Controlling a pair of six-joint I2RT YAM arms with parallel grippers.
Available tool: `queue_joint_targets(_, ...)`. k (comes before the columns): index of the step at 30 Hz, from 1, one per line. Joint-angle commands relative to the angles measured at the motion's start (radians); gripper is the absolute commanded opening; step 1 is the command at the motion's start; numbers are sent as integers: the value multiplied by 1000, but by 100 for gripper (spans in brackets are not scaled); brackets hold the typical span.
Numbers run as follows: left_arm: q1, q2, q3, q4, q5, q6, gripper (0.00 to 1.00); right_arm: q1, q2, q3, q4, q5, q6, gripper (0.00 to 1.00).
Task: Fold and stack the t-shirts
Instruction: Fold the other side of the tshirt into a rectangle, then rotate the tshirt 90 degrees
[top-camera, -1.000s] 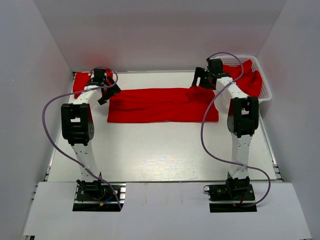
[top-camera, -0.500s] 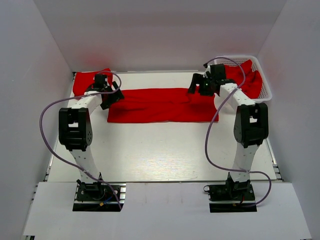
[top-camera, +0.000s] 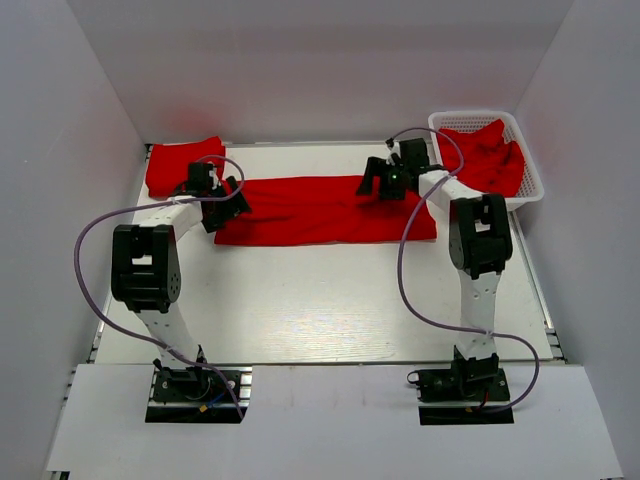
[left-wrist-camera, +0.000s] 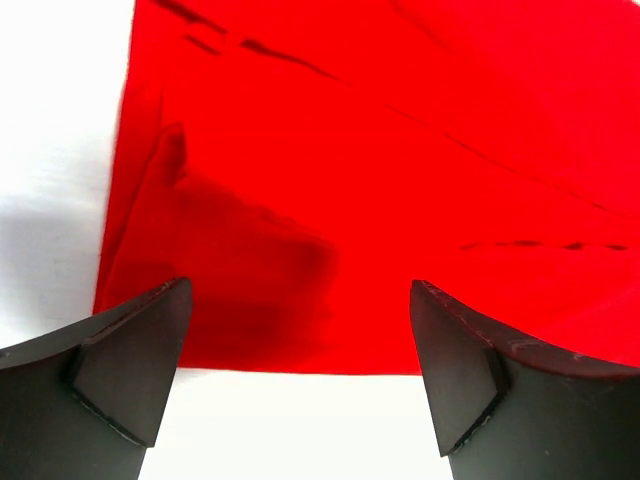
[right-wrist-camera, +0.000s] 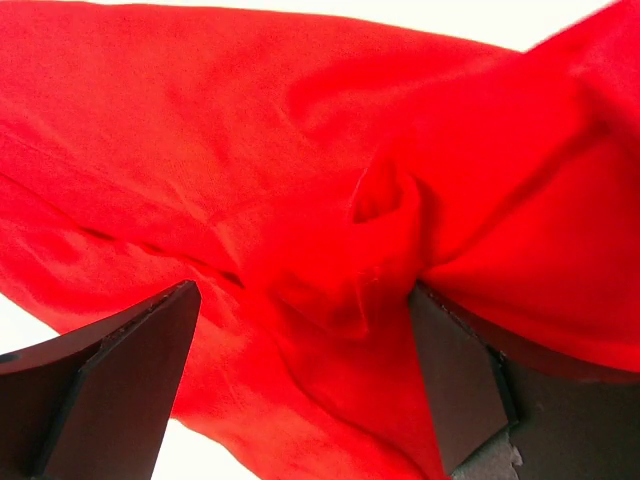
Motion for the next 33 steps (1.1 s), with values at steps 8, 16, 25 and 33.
queue_joint_targets(8, -2, -48, -30, 57, 71, 20, 100, 47, 128, 205, 105, -71, 81, 90)
queue_joint_targets(16, -2, 26, 82, 1, 50, 60, 100, 41, 101, 217, 67, 25, 104, 90)
queue_joint_targets(25, -2, 109, 56, 21, 87, 60, 100, -7, -203, -218, 82, 266, 65, 90)
queue_joint_targets(33, -2, 87, -81, 21, 65, 50, 100, -56, -258, -349, 133, 187, 93, 90)
